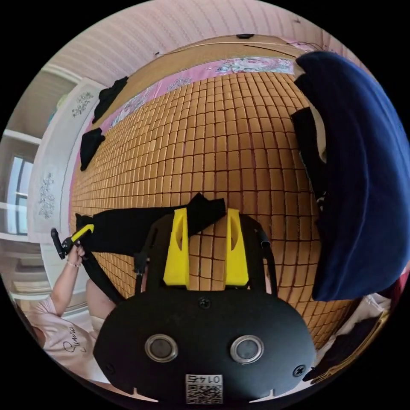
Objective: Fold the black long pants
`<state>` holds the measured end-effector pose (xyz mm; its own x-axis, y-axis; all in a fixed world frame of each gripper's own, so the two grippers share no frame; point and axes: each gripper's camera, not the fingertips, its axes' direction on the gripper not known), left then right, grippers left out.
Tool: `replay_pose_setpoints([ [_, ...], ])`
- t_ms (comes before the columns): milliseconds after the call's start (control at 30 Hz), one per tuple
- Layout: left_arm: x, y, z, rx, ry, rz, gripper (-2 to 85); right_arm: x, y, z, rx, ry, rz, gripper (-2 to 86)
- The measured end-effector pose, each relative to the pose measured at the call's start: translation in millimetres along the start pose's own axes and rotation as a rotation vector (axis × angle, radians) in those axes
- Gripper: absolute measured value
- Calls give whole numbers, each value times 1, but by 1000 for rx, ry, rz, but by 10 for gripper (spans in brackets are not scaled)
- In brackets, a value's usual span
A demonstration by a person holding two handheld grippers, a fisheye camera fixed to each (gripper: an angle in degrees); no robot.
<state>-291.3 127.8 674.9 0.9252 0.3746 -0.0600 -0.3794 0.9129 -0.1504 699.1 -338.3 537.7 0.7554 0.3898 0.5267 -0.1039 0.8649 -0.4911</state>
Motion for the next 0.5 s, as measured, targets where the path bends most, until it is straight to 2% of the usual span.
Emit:
replay_pose_setpoints([
  [133, 5, 4, -2, 18, -30, 55, -10, -1, 29, -16, 11, -5, -46, 36],
  [200, 5, 6, -4, 18, -12, 74, -10, -9, 53, -42, -4, -43, -46, 30],
  [333, 3, 6, -11, 53, 15, 84, -10, -39, 106, -112, 94, -171, -82, 29],
  [400, 1, 5, -11, 64, 15, 61, -10, -40, 99, -121, 130, -129, -77, 35],
  [500, -11, 6, -14, 83, 37, -20, -10, -22, 62, -98, 97, 54, 12, 63],
])
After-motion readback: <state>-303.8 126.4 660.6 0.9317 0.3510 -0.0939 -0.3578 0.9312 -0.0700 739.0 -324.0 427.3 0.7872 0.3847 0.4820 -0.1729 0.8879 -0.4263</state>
